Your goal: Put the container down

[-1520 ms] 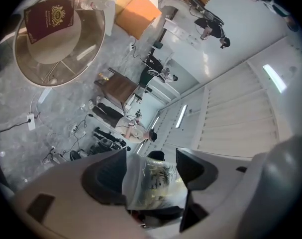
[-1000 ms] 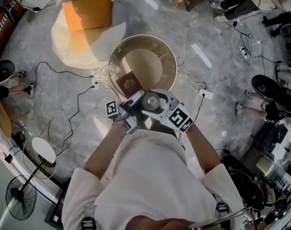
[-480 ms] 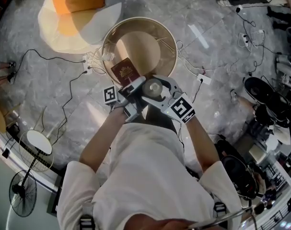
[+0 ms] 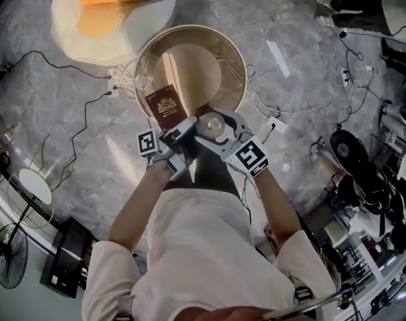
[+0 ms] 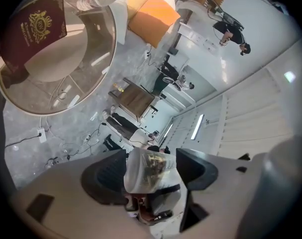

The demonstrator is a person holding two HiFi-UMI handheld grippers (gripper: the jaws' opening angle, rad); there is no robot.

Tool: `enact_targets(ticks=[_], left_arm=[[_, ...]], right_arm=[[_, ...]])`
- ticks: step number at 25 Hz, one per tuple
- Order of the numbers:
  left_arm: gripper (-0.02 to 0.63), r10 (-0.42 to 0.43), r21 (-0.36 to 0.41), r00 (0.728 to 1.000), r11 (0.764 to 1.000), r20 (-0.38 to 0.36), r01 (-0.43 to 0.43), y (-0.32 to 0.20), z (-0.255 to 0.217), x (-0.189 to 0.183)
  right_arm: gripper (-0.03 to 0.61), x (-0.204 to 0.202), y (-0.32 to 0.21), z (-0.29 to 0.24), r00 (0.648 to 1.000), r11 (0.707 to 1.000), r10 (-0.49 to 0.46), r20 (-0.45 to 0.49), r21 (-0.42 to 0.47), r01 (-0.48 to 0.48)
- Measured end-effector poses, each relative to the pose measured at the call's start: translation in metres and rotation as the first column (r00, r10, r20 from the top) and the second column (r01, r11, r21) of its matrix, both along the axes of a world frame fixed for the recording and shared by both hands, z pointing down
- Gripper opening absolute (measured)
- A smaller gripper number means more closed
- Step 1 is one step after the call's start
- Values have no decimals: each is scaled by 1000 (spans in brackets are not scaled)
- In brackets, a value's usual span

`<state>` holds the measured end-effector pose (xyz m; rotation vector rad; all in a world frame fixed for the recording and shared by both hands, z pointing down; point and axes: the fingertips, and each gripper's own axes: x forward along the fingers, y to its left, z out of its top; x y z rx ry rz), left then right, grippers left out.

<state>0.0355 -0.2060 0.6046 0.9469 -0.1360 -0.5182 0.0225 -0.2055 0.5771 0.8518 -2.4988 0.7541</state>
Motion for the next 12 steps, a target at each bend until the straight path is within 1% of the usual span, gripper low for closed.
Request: enact_targets(ticks=[4, 6, 12], left_arm=[[298, -73, 2, 997, 997, 33, 73, -5, 22, -5], [296, -105, -2, 993, 994, 47, 105, -8, 35, -5], [297, -137, -16, 987, 990, 84, 139, -15, 82, 6]], right_arm=[[334, 14, -13, 25, 1000, 1000, -4, 24, -22, 4], [334, 19, -19, 40, 1000, 1000, -20, 16, -20, 20], [334, 32, -38, 100, 998, 998, -55, -20, -28, 55]])
